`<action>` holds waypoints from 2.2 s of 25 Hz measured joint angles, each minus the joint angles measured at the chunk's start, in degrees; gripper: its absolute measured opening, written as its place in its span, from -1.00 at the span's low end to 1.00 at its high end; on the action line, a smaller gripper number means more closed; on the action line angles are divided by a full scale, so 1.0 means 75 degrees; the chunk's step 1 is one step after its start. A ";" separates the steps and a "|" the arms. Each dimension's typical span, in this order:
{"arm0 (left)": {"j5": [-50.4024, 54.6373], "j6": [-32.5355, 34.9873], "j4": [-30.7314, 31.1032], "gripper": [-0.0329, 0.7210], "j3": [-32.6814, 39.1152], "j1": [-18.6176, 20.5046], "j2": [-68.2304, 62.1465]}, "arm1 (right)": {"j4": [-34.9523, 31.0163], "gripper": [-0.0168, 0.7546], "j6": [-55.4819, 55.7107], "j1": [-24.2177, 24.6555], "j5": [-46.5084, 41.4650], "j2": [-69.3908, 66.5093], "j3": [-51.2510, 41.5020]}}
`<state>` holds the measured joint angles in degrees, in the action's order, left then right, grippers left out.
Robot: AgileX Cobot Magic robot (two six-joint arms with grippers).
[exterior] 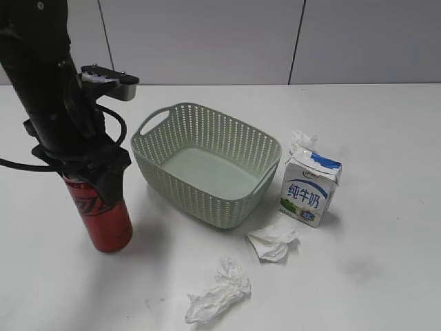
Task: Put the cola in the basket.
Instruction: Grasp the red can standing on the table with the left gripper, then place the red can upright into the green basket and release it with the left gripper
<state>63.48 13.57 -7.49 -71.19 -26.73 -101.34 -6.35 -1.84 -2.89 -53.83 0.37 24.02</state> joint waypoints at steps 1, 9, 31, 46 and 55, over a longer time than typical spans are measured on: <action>0.0135 0.0000 0.0000 0.50 -0.0046 0.0000 0.0000 | 0.0000 0.53 0.0000 0.0000 0.0000 0.0000 0.0000; 0.0854 0.0000 0.0163 0.49 -0.1808 0.0000 -0.0045 | 0.0000 0.53 0.0000 0.0000 0.0000 0.0000 0.0000; 0.1008 0.0000 0.0338 0.49 -0.5147 -0.0980 -0.1393 | 0.0000 0.53 0.0000 0.0000 0.0000 0.0000 0.0000; 0.0205 -0.0158 0.0359 0.49 -0.5147 -0.1322 -0.2908 | 0.0000 0.53 0.0000 0.0000 0.0000 0.0000 0.0000; 0.0237 -0.0160 0.0359 0.49 -0.5166 -0.1369 -0.3186 | 0.0000 0.53 0.0000 0.0000 0.0000 0.0000 0.0000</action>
<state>65.26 12.37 -4.79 -109.94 -37.00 -125.23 -6.35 -1.84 -2.89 -53.83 0.37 24.02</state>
